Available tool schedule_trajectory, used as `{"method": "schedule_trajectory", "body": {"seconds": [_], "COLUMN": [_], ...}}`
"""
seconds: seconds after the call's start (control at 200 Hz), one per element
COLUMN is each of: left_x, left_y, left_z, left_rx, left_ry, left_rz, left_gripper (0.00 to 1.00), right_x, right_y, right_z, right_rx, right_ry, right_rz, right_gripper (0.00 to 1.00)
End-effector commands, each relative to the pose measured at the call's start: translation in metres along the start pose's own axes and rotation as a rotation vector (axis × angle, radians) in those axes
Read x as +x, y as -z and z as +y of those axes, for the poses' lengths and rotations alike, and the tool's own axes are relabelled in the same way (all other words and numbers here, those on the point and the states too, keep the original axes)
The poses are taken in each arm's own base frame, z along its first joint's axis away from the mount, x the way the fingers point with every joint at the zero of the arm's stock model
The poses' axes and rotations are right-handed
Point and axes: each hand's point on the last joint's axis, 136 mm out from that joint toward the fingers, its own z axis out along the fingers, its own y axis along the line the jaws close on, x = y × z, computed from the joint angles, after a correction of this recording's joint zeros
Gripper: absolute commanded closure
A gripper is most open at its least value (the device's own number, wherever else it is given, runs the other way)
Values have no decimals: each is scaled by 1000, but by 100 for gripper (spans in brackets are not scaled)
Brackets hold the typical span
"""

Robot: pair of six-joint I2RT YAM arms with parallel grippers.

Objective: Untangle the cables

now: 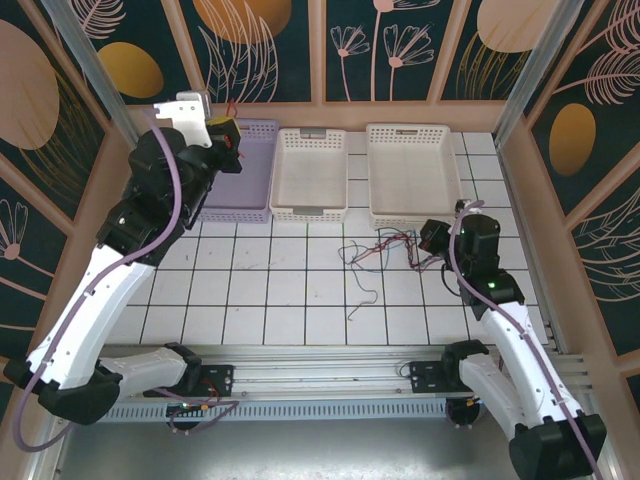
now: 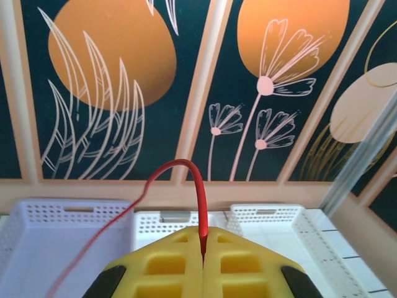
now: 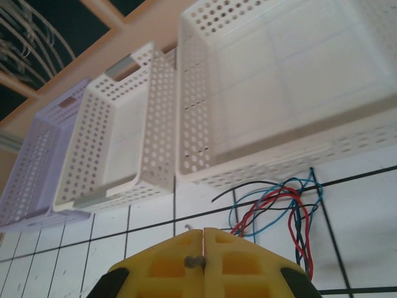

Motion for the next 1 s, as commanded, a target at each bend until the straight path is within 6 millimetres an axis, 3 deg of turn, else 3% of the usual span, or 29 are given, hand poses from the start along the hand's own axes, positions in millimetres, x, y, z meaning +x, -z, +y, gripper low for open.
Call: {"method": "schedule_trajectory", "body": {"seconds": [0.0,0.235,0.365,0.711,0.996], "left_x": [-37,-44,-44,-12,13], "left_y": [6,-11,-22,-61,-77], "left_z": [10,50,58,77,92], "left_rx": [-63,-197,-222,-258,-282], "left_ry": [-77,-139,-146,-148,-151], "left_rz": [-141,-191,-199,-146,-100], "left_gripper": [100,100,100,100,100], "right_x": [-14,-1,1,21,42], "right_y": [6,1,3,3,-3], "right_z": [24,51,62,88,111], "right_rx": [-35,-72,-87,-131,-144], "right_ry": [28,71,84,124,182], "right_rz": [-54,-20,-21,12,45], "right_gripper": [100,100,100,100,100]}}
